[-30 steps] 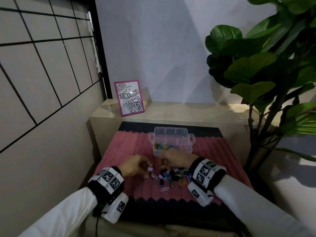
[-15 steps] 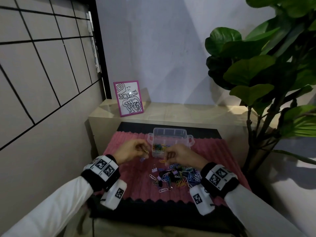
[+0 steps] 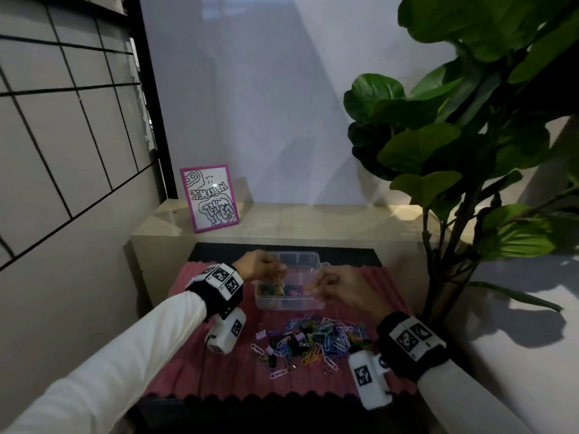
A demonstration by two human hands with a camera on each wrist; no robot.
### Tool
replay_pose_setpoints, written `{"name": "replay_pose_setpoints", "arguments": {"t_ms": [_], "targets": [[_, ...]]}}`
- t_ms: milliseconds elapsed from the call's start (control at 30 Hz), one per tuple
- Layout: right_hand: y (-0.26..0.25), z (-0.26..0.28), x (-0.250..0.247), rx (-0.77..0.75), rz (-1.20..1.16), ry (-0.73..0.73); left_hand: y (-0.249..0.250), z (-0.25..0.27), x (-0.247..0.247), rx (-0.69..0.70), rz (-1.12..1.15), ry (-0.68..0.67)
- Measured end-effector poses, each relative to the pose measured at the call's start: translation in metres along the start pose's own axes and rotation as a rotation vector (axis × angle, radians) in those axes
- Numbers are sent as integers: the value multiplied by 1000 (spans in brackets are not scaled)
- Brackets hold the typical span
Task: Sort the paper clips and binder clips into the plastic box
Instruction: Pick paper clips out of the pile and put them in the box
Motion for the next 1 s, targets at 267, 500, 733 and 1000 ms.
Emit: {"name": "replay_pose_setpoints", "arguments": {"t_ms": [267,500,733,1000], "targets": [[-15,-36,17,94,101,121,-6,32,-17,89,-146,-61],[-27,-50,40,57,224,165,7,90,6,24,-26,-174],[-27,13,54,-177,528,-149,14,130,71,-18,-496,-282],[-13,43,80,-420,1039,-227,11,111,87,-97,-537,-270]]}}
Point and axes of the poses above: each hand's wrist, its own z-axis away from the middle knuckle, its own x-axis out of the palm, y = z × x, the point moved 2 cm from there along -z, towards the middle knuckle, and after that the axes turned 13 degrees about x, right-handed, at the moved point
